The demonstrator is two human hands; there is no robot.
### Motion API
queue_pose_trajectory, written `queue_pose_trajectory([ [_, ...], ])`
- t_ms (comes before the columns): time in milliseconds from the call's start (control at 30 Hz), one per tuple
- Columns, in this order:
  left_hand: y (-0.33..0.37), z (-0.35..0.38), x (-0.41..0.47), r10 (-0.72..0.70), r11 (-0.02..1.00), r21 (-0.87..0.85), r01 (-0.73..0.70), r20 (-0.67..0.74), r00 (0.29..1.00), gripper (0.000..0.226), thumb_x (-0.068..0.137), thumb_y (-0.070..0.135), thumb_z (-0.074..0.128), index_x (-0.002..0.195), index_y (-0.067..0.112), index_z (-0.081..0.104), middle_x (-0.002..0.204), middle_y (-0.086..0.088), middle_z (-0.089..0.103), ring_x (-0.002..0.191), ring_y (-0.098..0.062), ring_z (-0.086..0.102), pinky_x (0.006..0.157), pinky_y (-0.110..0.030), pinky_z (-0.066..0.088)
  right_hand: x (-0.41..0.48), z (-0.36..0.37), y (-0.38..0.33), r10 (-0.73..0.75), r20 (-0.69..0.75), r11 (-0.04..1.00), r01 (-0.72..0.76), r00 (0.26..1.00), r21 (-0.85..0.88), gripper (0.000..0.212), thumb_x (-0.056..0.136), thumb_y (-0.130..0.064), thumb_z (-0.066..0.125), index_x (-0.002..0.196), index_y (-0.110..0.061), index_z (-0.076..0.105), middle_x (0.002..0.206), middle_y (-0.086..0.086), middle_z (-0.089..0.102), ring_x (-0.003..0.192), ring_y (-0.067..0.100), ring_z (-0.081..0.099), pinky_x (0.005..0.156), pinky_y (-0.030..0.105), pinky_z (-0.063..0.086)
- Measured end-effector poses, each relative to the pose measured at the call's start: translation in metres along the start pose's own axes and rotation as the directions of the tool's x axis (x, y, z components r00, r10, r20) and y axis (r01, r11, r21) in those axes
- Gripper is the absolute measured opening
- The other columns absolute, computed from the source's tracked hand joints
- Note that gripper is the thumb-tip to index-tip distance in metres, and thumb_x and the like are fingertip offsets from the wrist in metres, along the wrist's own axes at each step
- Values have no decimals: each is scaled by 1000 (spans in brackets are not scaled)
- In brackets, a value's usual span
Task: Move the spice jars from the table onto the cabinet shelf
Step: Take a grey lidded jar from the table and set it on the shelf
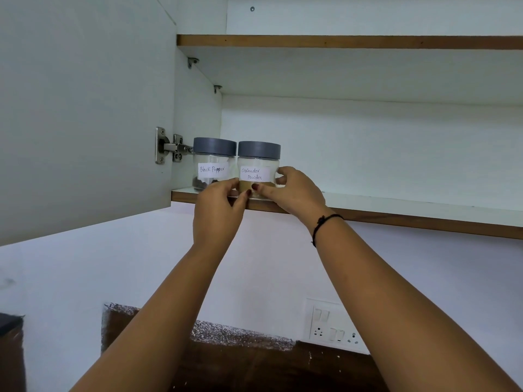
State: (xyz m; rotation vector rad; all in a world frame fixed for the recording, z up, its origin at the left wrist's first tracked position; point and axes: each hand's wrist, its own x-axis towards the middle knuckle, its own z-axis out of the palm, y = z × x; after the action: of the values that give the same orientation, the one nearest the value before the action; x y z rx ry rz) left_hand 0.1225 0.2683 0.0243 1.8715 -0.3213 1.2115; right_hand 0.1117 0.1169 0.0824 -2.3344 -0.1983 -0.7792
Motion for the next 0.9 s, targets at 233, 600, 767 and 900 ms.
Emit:
queue_pose_trajectory([
  [233, 0, 1, -1, 14, 1000, 21, -13, -12, 1000, 44, 94, 29, 68, 134, 10, 62, 113, -8, 71, 98, -19, 66, 85, -22, 46, 1, 5, -1, 30, -34, 998, -32, 999, -51, 83, 75, -70, 67, 140, -23, 47, 135, -6, 59, 120, 18, 58, 82, 30, 44],
  [600, 10, -10, -6, -117, 969, -219, 112, -11, 993, 34, 85, 21, 77, 118, 16, 69, 104, 4, 70, 91, -11, 67, 86, -33, 59, -16, -6, 11, 48, -424, 856, 181, 905, 484, 30, 87, -29, 68, 68, -6, 64, 70, 12, 68, 69, 36, 66, 65, 44, 57],
  [767, 18, -19, -19, -86, 962, -262, 80, -14, 996, 16, 92, 25, 69, 107, 20, 71, 103, 5, 71, 92, -10, 67, 76, -21, 56, -43, -7, 8, -85, -433, 843, 297, 897, 449, 23, 87, -21, 66, 70, -5, 67, 60, 0, 62, 60, 23, 59, 64, 41, 56],
  [900, 32, -27, -35, -77, 932, -356, 69, -6, 997, 16, 99, 23, 59, 102, 17, 74, 96, 6, 73, 86, -3, 65, 69, -12, 46, -71, -11, 0, -142, -409, 825, 336, 902, 455, 23, 90, -18, 65, 73, -4, 68, 60, 5, 63, 57, 19, 56, 57, 36, 50],
])
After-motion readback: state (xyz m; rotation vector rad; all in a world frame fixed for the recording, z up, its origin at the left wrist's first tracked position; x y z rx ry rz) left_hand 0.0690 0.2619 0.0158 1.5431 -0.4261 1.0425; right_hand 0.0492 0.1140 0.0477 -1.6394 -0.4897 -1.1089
